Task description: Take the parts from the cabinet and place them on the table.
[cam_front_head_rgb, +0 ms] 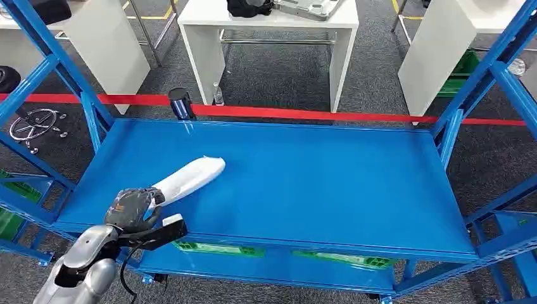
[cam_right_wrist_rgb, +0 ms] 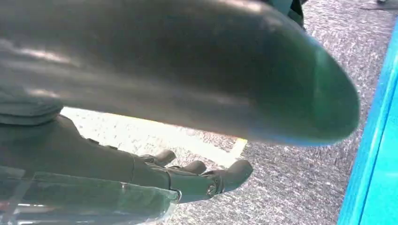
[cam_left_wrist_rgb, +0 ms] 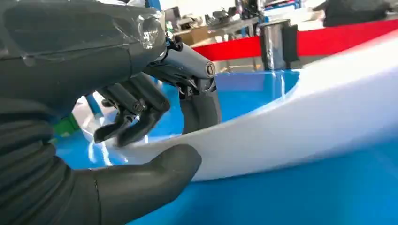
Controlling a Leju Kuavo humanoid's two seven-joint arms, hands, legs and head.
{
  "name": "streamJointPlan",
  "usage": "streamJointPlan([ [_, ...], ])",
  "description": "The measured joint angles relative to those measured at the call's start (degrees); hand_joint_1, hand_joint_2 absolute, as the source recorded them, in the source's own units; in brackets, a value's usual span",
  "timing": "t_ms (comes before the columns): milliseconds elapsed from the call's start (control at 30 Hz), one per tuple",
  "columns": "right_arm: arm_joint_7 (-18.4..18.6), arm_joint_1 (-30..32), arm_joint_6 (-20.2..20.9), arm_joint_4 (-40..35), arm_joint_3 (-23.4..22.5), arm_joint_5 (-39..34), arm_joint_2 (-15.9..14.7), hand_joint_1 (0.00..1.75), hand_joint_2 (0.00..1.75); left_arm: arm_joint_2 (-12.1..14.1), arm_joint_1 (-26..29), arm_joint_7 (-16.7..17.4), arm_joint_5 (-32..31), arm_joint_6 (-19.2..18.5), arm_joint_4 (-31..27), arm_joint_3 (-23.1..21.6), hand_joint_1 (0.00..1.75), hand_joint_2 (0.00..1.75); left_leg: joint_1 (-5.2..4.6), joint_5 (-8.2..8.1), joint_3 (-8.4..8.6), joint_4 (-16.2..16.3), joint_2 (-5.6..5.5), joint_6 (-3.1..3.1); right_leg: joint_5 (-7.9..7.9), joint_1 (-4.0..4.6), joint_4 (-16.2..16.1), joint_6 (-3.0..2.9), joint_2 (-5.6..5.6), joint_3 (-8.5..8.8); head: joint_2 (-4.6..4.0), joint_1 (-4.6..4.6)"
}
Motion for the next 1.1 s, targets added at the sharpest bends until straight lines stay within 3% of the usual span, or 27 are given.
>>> streamJointPlan([
  [33, 0.02, 0.19, 0.0, -0.31, 0.0, -0.04, 0.0, 0.0, 0.0, 0.07, 0.01, -0.09, 0.0, 0.0, 0.17, -0.11, 1.75, 1.75, 0.1, -0.75, -1.7, 3.41, 0.0, -0.06, -0.01, 0.07, 0.01, -0.02, -0.02, -0.01, 0.0, -0.02],
  [67, 0.18, 0.29, -0.02, -0.57, 0.0, -0.04, 0.0, 0.0, 0.0, 0.07, 0.0, -0.09, 0.0, 0.0, 0.33, -0.18, 1.75, 1.75, 0.11, -0.07, -1.8, 3.5, 0.0, 0.02, -0.01, 0.12, 0.01, -0.02, -0.02, 0.03, 0.0, 0.0],
  [100, 0.24, 0.36, 0.0, -0.81, 0.0, -0.04, -0.02, 0.0, 0.0, 0.09, -0.02, -0.09, 0.0, 0.0, 0.37, -0.17, 1.75, 1.75, 0.1, 1.73, -0.68, 1.03, -0.01, 0.2, -0.01, 0.22, 0.01, -0.02, 0.01, 0.09, 0.0, -0.02],
  [133, 0.29, 0.41, 0.0, -1.14, 0.0, -0.04, -0.02, 0.0, 0.0, 0.22, -0.11, -0.11, 0.0, 0.09, 0.39, -0.17, 1.75, 1.75, 0.05, 4.5, 1.85, -4.12, -0.03, 0.58, -0.02, 0.35, 0.0, -0.01, 0.1, 0.18, 0.0, -0.02],
  [167, 0.33, 0.42, 0.0, -1.44, 0.0, -0.07, -0.02, 0.0, 0.0, 0.31, -0.26, -0.11, 0.0, 0.11, 0.39, -0.15, 1.75, 1.75, -0.13, 6.97, 4.61, -9.62, -0.08, 1.16, -0.01, 0.43, -0.03, -0.01, 0.17, 0.29, 0.0, -0.02],
  [200, 0.42, 0.44, -0.02, -1.75, 0.0, -0.07, 0.07, 0.0, 0.0, 0.42, -0.49, -0.11, 0.0, 0.22, 0.37, -0.13, 1.75, 1.75, -0.54, 7.97, 6.85, -14.26, -0.14, 2.05, 0.0, 0.33, -0.07, 0.01, 0.21, 0.29, 0.0, 0.02],
  [233, 0.55, 0.41, -0.02, -2.1, 0.0, -0.07, 0.22, 0.0, 0.0, 0.53, -0.59, -0.13, -0.09, 0.26, 0.37, -0.09, 1.75, 1.75, -0.67, 7.33, 7.32, -15.03, 0.08, 2.34, 0.05, 0.85, 0.02, 0.15, 0.19, -0.01, -0.02, 0.11],
  [300, 1.01, 0.66, -0.04, -2.67, 0.0, -0.15, 0.02, 0.0, 0.0, 0.7, -0.69, -0.26, -0.22, 0.46, 0.37, -0.04, 1.75, 1.75, -1.04, 7.42, 7.05, -15.05, 0.12, 2.34, 0.18, 0.39, -0.08, 0.4, 0.11, -0.12, 0.0, 0.0],
  [367, 1.2, 0.9, -0.02, -3.17, 0.0, -0.17, 0.09, 0.0, 0.0, 0.68, -0.77, -0.61, -0.46, 1.09, -0.06, 0.02, 1.75, 1.75, -0.69, 8.2, 7.93, -16.3, 0.14, 2.79, 0.27, 0.76, -0.28, 0.98, 0.05, -0.05, 0.0, 0.02],
  [400, 1.29, 1.09, -0.04, -3.39, 0.02, -0.18, 0.04, 0.0, 0.0, 0.59, -0.88, -0.66, -0.72, 1.33, -0.26, -0.04, 1.75, 1.75, -0.52, 8.62, 8.18, -17.0, 0.33, 2.81, -0.42, 0.62, 0.9, 0.94, 0.01, -0.81, 0.0, 0.11],
  [433, 1.33, 1.16, -0.04, -3.56, 0.02, -0.22, -0.02, 0.0, 0.0, 0.57, -1.18, -0.7, -0.92, 1.4, -0.37, -0.04, 1.75, 1.75, -0.42, 8.9, 8.11, -17.18, 0.34, 3.26, -2.15, 0.58, 3.8, 0.61, 0.01, -2.11, 0.0, 0.24],
  [500, 1.44, 1.34, -0.11, -3.67, 0.0, -0.31, -0.2, 0.0, 0.0, 0.51, -1.2, -0.72, -1.01, 1.42, -0.44, -0.07, 1.75, 1.75, -0.48, 8.94, 7.83, -17.17, 0.38, 3.3, -6.07, 0.43, 13.43, 0.28, 0.01, -6.69, 0.0, 0.24],
  [533, 1.51, 1.53, -0.11, -3.76, 0.0, -0.35, -0.22, 0.0, 0.0, 0.46, -1.19, -0.74, -1.01, 1.44, -0.44, -0.09, 1.75, 1.75, -0.5, 8.94, 7.74, -17.14, 0.38, 3.29, -7.18, 0.36, 17.39, 0.55, 0.0, -8.6, 0.0, 0.26],
  [567, 1.64, 1.7, -0.11, -3.89, 0.02, -0.35, -0.22, 0.0, 0.0, 0.37, -1.16, -0.74, -1.01, 1.51, -0.44, -0.09, 1.75, 1.75, -0.47, 8.94, 7.75, -17.1, 0.35, 3.28, -7.07, 0.2, 18.41, 1.06, -0.01, -9.12, 0.0, 0.29],
  [600, 1.68, 1.83, -0.11, -3.92, 0.02, -0.37, -0.24, 0.0, 0.0, 0.31, -1.13, -0.81, -1.01, 1.71, -0.55, -0.07, 1.75, 1.75, -0.4, 8.91, 7.81, -17.04, 0.31, 3.24, -6.12, 0.0, 16.59, 1.73, -0.03, -8.25, 0.0, 0.29],
  [633, 1.68, 1.88, -0.11, -4.0, 0.02, -0.37, -0.33, 0.0, 0.0, 0.2, -1.15, -0.96, -1.01, 2.1, -0.74, 0.0, 1.75, 1.75, -0.34, 8.85, 7.83, -16.88, 0.24, 3.14, -4.2, -0.24, 12.46, 2.54, -0.08, -6.24, 0.0, 0.29],
  [700, 1.68, 1.85, -0.11, -4.09, 0.02, -0.39, -0.5, 0.0, 0.0, -0.04, -1.16, -1.36, -0.83, 3.22, -1.75, 0.39, 1.75, 1.75, -0.14, 8.24, 7.58, -15.79, 0.19, 2.31, -0.09, -0.7, 1.43, 3.74, -0.27, -0.88, 0.0, 0.31],
  [767, 1.77, 1.86, -0.09, -4.16, 0.02, -0.44, -0.48, 0.0, 0.0, -0.22, -1.21, -1.57, -0.74, 3.91, -2.89, 0.74, 1.75, 1.75, -0.57, 7.74, 6.8, -14.82, 0.13, 1.67, -0.16, -0.36, 0.69, 1.94, -0.03, -0.71, 0.0, 0.29],
  [833, 1.77, 1.99, -0.09, -4.29, 0.02, -0.39, -0.46, 0.0, 0.0, -0.37, -1.21, -1.68, -0.55, 4.09, -3.63, 0.94, 1.75, 1.75, -0.33, 7.98, 6.72, -14.92, 0.15, 1.31, -0.08, 0.03, 0.72, 1.39, 0.01, -0.88, 0.0, 0.33],
  [900, 1.79, 2.05, -0.09, -4.37, 0.02, -0.42, -0.44, 0.0, 0.0, -0.43, -1.16, -1.71, -0.42, 4.17, -3.98, 1.22, 1.75, 1.75, 0.01, 7.24, 6.1, -14.23, 0.13, 0.73, 0.21, -0.51, 0.52, 0.75, 0.07, -0.75, 0.0, 0.37],
  [933, 1.77, 1.99, -0.09, -4.42, 0.02, -0.44, -0.48, 0.0, 0.0, -0.43, -1.18, -1.77, -0.31, 4.3, -4.22, 1.35, 1.75, 1.75, 0.04, 5.63, 5.28, -12.06, 0.13, 0.38, 0.17, -0.53, 0.52, 0.59, 0.08, -0.75, 0.0, 0.24],
  [1000, 1.77, 1.98, -0.02, -4.48, 0.02, -0.44, -0.46, 0.0, 0.0, -0.57, -1.12, -3.02, 1.86, 5.33, -4.68, 1.77, 1.75, 1.75, 0.26, 1.06, 0.94, -2.6, 0.12, -0.16, 0.22, -0.49, 0.54, 0.36, 0.11, -0.85, 0.0, 0.22],
  [1033, 1.77, 2.05, 0.09, -4.48, 0.02, -0.44, -0.42, 0.0, 0.0, -1.06, -0.76, -4.79, 4.95, 5.9, -5.28, 2.27, 1.75, 1.75, 0.35, -0.49, -1.29, 1.96, 0.13, -0.26, 0.22, -0.44, 0.55, 0.35, 0.11, -0.87, 0.0, 0.24],
  [1067, 1.77, 2.13, 0.18, -4.48, 0.02, -0.46, -0.39, 0.0, 0.0, -1.55, -0.32, -6.98, 9.82, 6.45, -6.3, 3.04, 1.75, 1.75, 0.45, -0.73, -2.56, 4.37, 0.12, -0.25, 0.21, -0.4, 0.55, 0.34, 0.11, -0.87, 0.0, 0.24],
  [1100, 1.77, 2.19, 0.17, -4.48, 0.02, -0.48, -0.37, 0.0, 0.0, -2.34, -0.06, -9.39, 14.97, 6.71, -7.61, 3.72, 1.75, 1.75, 0.5, 0.35, -2.28, 3.55, 0.13, -0.18, 0.19, -0.4, 0.56, 0.34, 0.11, -0.81, 0.0, 0.24],
])
